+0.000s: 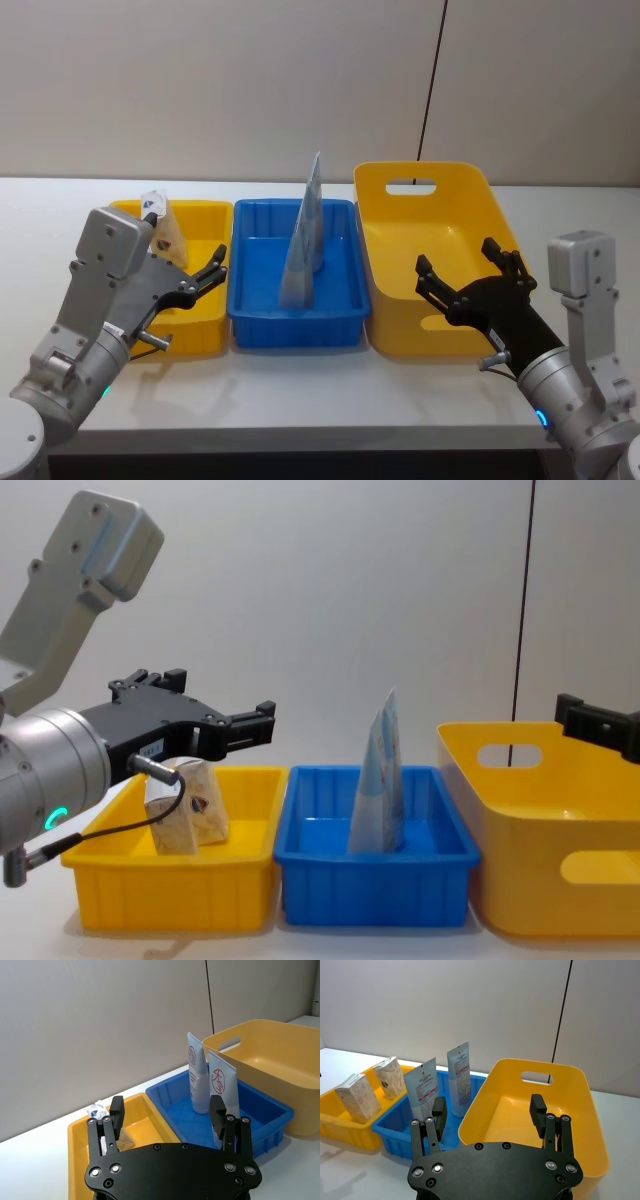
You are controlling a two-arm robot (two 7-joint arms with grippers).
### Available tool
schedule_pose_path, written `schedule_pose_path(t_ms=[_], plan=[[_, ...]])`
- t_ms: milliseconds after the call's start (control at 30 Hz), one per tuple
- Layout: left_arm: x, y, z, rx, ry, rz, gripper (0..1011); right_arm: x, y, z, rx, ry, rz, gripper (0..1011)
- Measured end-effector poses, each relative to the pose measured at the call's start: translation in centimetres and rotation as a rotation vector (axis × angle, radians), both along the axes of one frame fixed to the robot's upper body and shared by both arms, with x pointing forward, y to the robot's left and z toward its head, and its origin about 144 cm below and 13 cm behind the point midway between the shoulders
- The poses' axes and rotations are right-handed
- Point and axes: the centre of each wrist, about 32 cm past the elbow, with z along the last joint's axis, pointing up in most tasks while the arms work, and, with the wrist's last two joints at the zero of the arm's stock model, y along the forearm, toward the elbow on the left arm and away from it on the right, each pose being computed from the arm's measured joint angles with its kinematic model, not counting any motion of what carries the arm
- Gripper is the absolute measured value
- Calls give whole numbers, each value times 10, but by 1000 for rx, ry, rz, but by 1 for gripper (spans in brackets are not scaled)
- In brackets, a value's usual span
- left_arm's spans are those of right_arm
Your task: Bimanual collaborative sorting of washing and personal care products
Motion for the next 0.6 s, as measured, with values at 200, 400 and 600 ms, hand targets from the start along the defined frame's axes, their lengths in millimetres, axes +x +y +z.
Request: schedule_pose_path(t_ms=[200,400,600], plan=[[0,0,0,0,0,0,1001,0,0,0,0,0,0,1000],[0,0,0,0,0,0,1001,0,0,0,0,0,0,1000],[0,0,0,0,0,0,1001,0,0,0,0,0,0,1000]])
